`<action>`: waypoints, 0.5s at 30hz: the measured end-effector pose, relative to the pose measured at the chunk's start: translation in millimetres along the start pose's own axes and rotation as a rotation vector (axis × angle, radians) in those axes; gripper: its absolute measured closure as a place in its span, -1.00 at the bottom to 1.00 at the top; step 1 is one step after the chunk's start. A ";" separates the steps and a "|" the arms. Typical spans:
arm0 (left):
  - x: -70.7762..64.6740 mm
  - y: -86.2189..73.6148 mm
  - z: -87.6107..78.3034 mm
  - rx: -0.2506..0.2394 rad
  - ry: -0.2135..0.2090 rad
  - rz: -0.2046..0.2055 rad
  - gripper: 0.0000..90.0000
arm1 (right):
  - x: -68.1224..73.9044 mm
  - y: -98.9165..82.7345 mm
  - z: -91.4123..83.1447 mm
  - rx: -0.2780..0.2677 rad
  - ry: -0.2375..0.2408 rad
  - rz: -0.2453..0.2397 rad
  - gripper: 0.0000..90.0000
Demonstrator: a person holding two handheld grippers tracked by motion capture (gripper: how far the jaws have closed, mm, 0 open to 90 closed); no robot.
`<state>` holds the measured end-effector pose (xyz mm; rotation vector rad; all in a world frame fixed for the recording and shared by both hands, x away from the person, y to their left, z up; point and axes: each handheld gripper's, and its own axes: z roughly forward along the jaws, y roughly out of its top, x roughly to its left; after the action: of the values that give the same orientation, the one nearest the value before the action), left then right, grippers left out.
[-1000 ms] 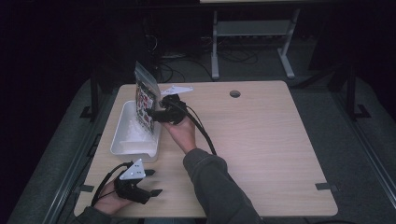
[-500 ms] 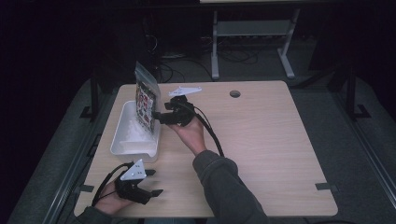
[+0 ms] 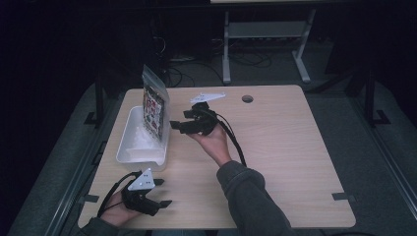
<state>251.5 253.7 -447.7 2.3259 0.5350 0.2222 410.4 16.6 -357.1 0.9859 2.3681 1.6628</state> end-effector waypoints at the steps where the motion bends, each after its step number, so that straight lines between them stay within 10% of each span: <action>1: 0.0 0.0 0.0 0.000 0.001 -0.001 -0.46 | -0.5 -0.9 -2.3 0.001 0.003 0.002 -0.37; 15: -0.9 -0.2 1.2 0.005 -0.001 0.004 -0.47 | -11.3 -12.2 -25.7 0.017 0.021 0.028 -0.40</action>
<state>250.9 252.7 -448.7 2.3325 0.5314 0.2220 403.1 -12.9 -360.5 1.0137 2.3965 1.6740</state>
